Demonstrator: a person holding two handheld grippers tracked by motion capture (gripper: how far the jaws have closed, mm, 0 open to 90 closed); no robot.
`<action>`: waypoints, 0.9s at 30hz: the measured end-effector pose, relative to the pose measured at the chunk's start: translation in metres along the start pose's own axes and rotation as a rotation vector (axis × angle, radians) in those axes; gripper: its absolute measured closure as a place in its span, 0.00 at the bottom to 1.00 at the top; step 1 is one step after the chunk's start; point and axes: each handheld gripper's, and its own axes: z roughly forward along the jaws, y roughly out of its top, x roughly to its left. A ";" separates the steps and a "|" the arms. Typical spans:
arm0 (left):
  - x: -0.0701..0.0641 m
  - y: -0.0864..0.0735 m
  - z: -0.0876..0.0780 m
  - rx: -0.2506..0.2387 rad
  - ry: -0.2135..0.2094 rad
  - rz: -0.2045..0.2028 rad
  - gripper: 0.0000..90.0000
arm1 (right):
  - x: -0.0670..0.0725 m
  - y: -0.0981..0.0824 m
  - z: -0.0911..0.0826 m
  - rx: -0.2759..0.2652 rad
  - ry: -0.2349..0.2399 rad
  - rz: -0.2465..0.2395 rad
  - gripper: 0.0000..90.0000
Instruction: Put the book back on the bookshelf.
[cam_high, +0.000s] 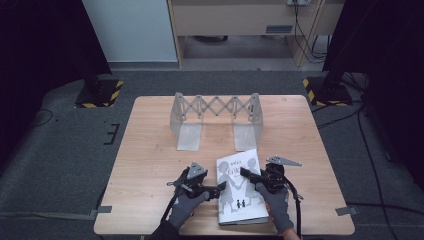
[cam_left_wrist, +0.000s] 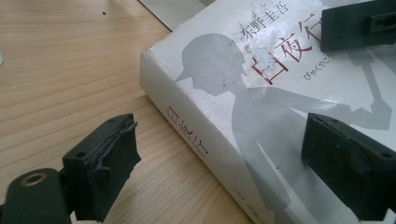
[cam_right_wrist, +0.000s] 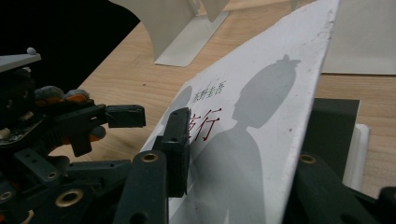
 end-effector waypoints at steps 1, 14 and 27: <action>0.000 0.000 0.000 -0.001 -0.004 -0.003 0.11 | 0.001 0.000 -0.001 -0.005 0.002 -0.005 0.73; 0.001 0.002 -0.005 -0.033 -0.077 -0.027 0.07 | 0.010 0.006 -0.014 -0.070 0.080 -0.048 0.83; -0.003 0.000 -0.002 -0.038 -0.212 -0.037 0.00 | 0.015 0.009 -0.022 -0.105 0.162 -0.086 0.87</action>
